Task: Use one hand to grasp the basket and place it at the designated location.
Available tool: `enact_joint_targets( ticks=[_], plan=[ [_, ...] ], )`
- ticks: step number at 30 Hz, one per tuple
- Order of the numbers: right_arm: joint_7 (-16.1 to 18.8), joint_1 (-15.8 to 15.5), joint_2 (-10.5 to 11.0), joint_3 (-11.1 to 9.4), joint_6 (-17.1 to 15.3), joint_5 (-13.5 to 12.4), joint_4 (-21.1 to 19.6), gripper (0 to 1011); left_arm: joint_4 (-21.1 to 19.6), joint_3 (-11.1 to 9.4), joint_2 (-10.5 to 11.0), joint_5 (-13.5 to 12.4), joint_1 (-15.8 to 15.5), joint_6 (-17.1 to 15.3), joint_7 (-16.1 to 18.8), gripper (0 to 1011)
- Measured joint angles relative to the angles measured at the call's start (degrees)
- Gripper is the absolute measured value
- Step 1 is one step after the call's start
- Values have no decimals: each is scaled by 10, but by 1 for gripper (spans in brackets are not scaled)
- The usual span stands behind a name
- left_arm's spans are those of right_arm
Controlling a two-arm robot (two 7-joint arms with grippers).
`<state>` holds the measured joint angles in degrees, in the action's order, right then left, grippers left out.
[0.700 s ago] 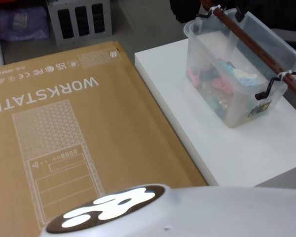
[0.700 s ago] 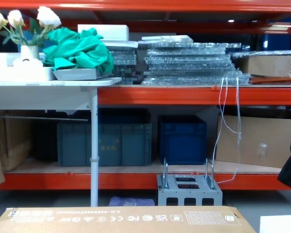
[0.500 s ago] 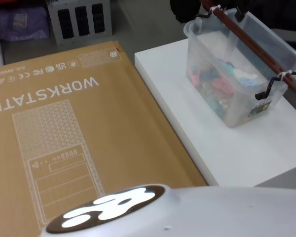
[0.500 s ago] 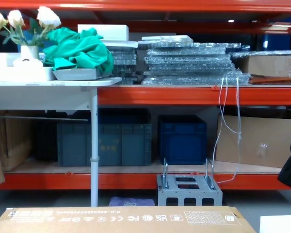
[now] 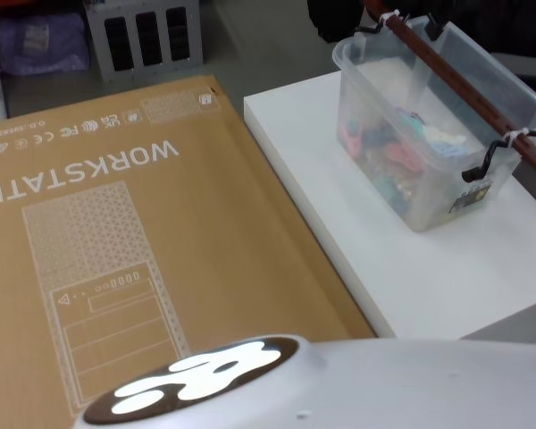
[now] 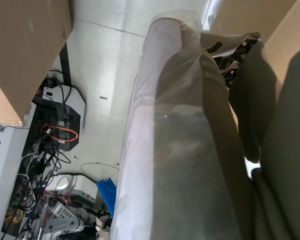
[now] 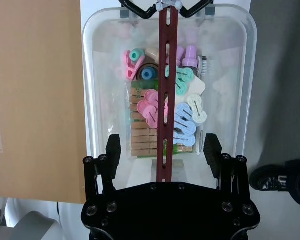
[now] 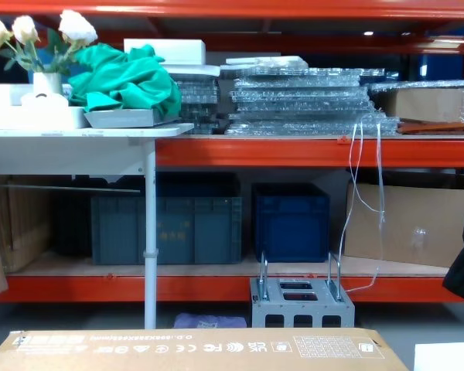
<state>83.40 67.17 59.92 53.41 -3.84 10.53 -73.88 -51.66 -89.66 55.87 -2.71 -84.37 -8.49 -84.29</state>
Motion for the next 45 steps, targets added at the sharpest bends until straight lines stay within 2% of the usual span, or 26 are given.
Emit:
enact_joint_targets(
  ticks=[9,18,28,34,45],
  plan=[
    [0,0,0,0,0,0,0,1000,0,0,0,0,0,0,0,0],
    [5,-2,-8,-1,8,1,10,1000,0,0,0,0,0,0,0,0],
    [11,-3,-21,8,11,7,27,1000,0,0,0,0,0,0,0,0],
    [18,-1,-46,27,18,20,63,1000,0,0,0,0,0,0,0,0],
    [26,4,-73,49,33,25,107,1000,0,0,0,0,0,0,0,0]
  ],
)
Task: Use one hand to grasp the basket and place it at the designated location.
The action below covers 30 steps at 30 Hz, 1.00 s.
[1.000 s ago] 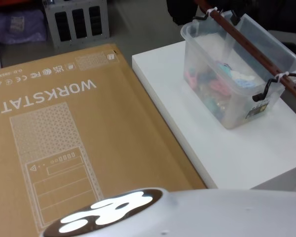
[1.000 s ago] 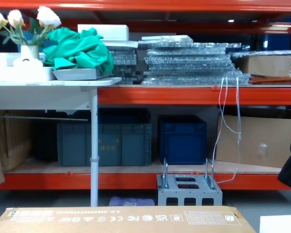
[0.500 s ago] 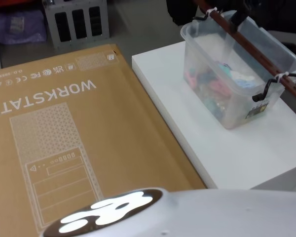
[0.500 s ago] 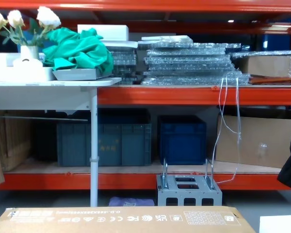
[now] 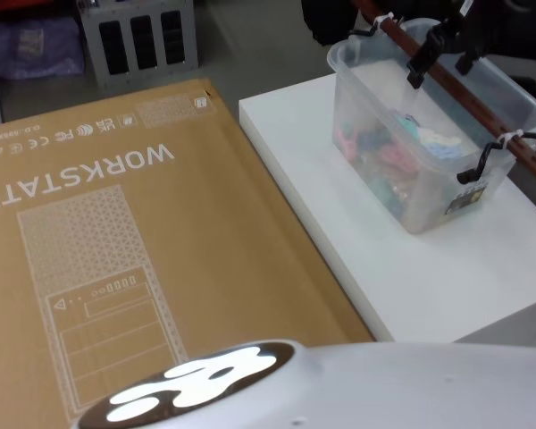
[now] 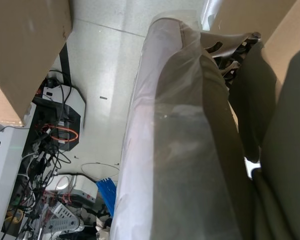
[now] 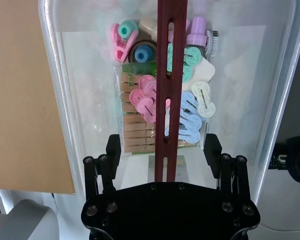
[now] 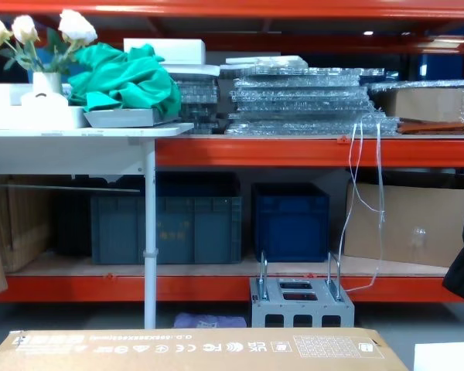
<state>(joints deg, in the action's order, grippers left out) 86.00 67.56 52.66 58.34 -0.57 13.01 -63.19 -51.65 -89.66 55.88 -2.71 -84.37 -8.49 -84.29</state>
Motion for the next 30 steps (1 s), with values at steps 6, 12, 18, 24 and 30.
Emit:
enact_joint_targets(
  ticks=[6,12,18,24,30],
  plan=[
    [1,2,-8,10,4,2,15,1000,0,0,0,0,0,0,0,0],
    [1,5,-13,16,7,3,24,1000,0,0,0,0,0,0,0,0],
    [1,6,-14,21,6,4,26,981,0,0,0,0,0,0,0,0],
    [-1,7,-12,21,6,2,26,817,0,0,0,0,0,0,0,0],
    [-5,6,-9,21,6,1,22,645,0,0,0,0,0,0,0,0]
  ],
)
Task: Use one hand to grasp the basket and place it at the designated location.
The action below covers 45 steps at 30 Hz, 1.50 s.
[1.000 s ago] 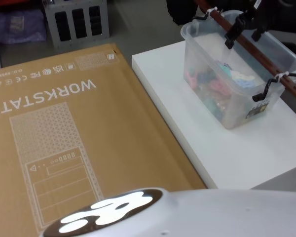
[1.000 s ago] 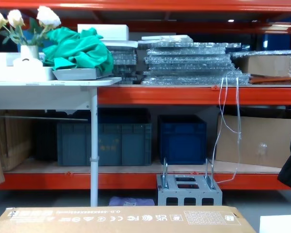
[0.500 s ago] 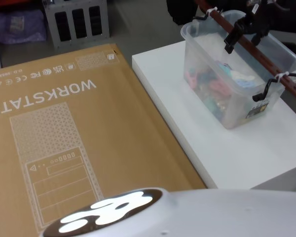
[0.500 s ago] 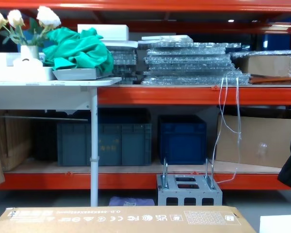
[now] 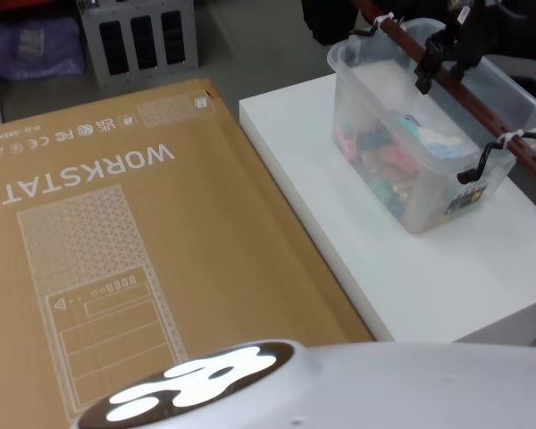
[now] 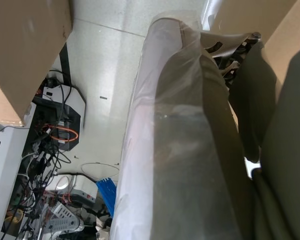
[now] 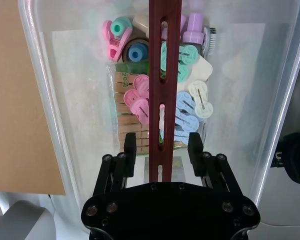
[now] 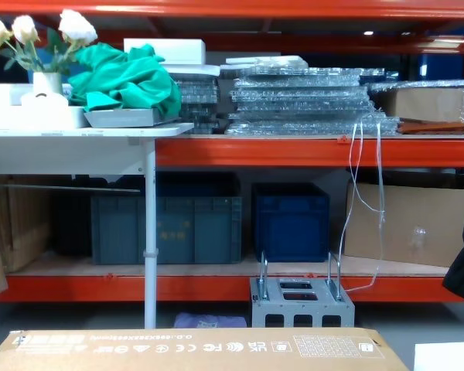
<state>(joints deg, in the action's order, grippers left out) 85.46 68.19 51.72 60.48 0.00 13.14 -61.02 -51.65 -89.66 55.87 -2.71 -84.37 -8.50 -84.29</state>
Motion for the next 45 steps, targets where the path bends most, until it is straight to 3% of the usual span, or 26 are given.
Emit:
enact_joint_targets(
  ticks=[13,29,45],
  plan=[
    [-4,-3,10,-1,-6,0,-14,247,0,0,0,0,0,0,0,0],
    [-6,-1,13,-8,-6,1,-22,237,0,0,0,0,0,0,0,0],
    [-10,8,49,-37,-14,-16,-78,237,0,0,0,0,0,0,0,0]
  ],
)
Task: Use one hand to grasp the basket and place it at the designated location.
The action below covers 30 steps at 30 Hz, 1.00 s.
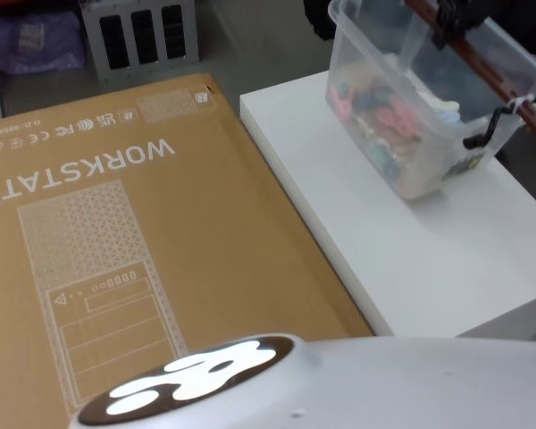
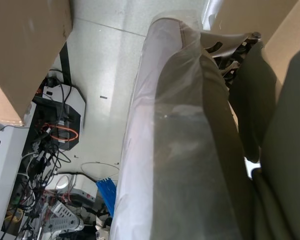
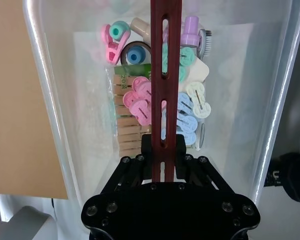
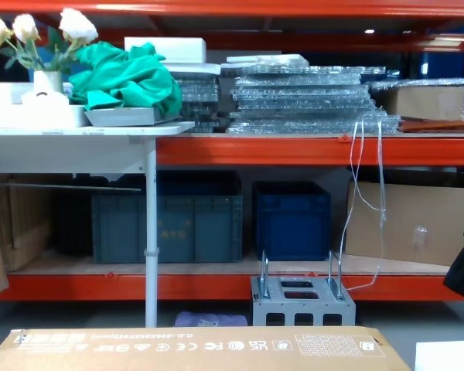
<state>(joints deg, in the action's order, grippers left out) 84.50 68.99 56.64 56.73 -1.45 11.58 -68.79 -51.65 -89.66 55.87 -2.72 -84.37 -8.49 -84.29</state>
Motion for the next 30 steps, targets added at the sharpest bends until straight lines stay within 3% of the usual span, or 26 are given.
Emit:
enact_joint_targets(
  ticks=[5,15,30],
  plan=[
    [-2,5,13,-13,-3,-4,-23,238,0,0,0,0,0,0,0,0],
    [-3,8,17,-22,-3,-4,-36,237,0,0,0,0,0,0,0,0],
    [3,31,-2,-16,24,17,-81,237,0,0,0,0,0,0,0,0]
  ],
)
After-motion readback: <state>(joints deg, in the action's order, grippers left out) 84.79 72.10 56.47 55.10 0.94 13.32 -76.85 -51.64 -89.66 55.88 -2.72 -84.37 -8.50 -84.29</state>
